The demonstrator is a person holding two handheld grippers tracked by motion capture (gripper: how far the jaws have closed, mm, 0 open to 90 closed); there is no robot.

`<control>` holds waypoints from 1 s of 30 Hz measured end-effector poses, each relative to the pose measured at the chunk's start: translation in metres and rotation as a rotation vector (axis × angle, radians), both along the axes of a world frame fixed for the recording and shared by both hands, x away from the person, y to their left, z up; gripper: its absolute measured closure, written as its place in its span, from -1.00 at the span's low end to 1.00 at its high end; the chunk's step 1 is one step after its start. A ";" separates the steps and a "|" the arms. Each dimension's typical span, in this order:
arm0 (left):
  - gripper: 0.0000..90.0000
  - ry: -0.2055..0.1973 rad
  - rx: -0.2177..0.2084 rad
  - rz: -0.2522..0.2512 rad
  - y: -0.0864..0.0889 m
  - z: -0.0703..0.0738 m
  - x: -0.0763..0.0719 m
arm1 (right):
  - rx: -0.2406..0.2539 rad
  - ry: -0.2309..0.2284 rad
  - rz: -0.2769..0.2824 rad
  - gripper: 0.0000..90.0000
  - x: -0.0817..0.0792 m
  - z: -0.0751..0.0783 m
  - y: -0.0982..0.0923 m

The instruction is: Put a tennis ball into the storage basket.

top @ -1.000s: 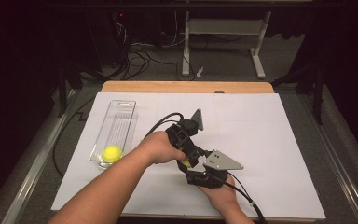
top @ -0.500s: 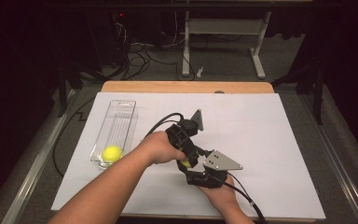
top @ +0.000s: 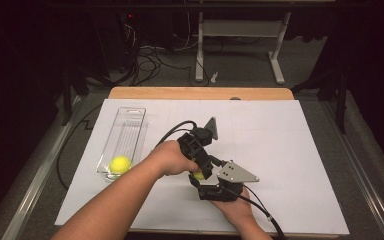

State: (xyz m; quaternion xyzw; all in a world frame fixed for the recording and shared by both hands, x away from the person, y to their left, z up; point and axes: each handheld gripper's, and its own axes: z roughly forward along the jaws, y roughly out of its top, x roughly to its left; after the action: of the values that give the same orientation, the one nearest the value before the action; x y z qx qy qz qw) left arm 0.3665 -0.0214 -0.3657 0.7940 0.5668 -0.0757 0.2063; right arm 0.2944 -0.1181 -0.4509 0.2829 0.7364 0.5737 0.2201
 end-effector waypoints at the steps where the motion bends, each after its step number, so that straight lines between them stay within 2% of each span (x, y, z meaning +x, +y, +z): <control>1: -0.40 -0.003 0.001 0.005 0.000 0.000 0.000 | 0.002 0.002 -0.006 -0.74 0.000 0.000 0.000; 10: -0.40 -0.020 0.026 0.013 0.006 0.000 0.003 | 0.002 0.019 -0.012 -0.99 0.002 -0.001 0.001; 19: -0.40 -0.051 0.054 0.032 0.014 -0.001 0.007 | -0.010 0.031 -0.003 -0.99 0.001 -0.002 0.000; 30: -0.41 -0.050 0.060 0.063 0.030 -0.005 0.014 | -0.035 0.031 -0.019 -0.99 0.001 -0.003 -0.006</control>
State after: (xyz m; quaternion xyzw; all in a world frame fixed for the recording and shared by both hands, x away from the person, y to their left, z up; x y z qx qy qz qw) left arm 0.3808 0.0088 -0.3706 0.7834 0.5880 -0.0324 0.1986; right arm 0.2952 -0.1237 -0.4537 0.2949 0.7470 0.5541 0.2191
